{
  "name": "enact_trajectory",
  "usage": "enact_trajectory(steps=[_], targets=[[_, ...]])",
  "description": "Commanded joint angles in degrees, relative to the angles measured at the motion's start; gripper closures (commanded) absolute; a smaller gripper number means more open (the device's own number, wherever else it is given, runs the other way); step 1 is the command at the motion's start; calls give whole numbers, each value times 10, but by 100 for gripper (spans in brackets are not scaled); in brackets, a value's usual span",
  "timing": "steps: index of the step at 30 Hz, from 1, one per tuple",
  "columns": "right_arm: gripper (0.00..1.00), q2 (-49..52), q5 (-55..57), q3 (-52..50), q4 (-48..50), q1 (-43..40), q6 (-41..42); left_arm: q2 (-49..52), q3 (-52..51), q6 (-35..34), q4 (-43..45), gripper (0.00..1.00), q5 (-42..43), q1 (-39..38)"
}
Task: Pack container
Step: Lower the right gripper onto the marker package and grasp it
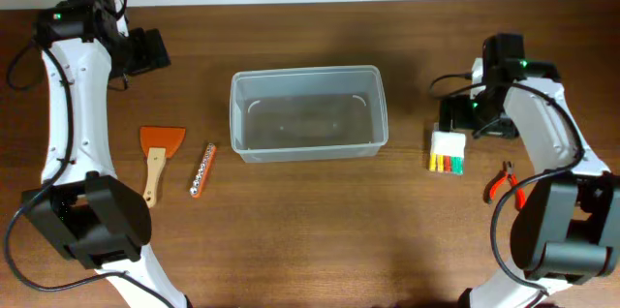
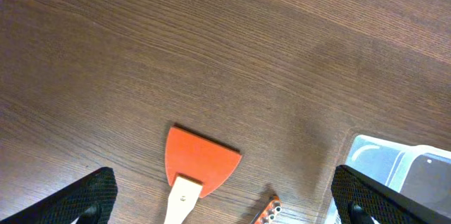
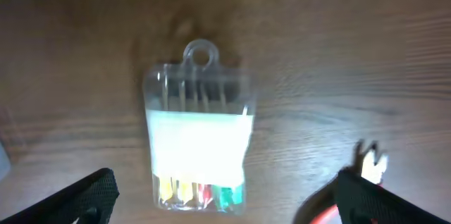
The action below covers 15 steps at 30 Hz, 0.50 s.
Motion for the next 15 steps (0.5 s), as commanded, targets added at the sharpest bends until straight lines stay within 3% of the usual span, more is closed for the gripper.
enact_trajectory(steps=[1, 15], targets=[[1, 4, -23, -31, 11, 3, -16, -2, 6, 4, 0, 1, -2, 1], [1, 37, -36, -78, 47, 3, -51, -2, 6, 4, 0, 1, -2, 1]])
